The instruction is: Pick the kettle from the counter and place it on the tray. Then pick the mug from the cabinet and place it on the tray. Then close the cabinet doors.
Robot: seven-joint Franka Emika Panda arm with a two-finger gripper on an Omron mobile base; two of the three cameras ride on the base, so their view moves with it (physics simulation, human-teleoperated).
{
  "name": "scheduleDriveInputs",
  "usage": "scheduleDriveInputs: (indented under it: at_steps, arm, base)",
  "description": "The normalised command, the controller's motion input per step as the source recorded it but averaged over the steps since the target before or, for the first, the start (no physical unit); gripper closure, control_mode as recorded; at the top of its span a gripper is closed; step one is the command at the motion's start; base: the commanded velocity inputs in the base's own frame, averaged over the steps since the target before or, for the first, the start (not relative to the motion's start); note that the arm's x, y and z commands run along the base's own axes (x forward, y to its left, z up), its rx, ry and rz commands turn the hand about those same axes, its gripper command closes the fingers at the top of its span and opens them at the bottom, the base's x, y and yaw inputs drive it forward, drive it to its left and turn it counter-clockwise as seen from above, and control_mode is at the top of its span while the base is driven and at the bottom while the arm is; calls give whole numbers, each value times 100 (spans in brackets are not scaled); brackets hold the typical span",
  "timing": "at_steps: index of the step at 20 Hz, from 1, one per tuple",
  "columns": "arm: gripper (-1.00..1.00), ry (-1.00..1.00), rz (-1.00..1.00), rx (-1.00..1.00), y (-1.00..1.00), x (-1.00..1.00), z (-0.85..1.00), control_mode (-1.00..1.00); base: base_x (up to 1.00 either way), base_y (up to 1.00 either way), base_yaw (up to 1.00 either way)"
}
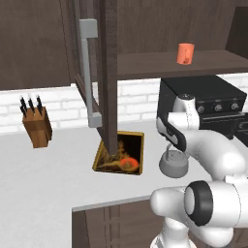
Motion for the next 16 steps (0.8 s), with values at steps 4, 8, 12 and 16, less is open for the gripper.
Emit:
scheduleDriveInputs:
  at_steps: [4,8,12,16]
  arm:
    - [100,0,-5,0,0,-5,-23,-100]
    - [100,-2,-1,0,0,-8,-12,-100]
    - [100,-3,0,0,0,-20,-9,-100]
    - [100,-4,-2,1,0,-31,-1,-100]
  base:
    - [0,0,0]
    - [0,0,0]
    - [0,0,0]
    - [0,0,0]
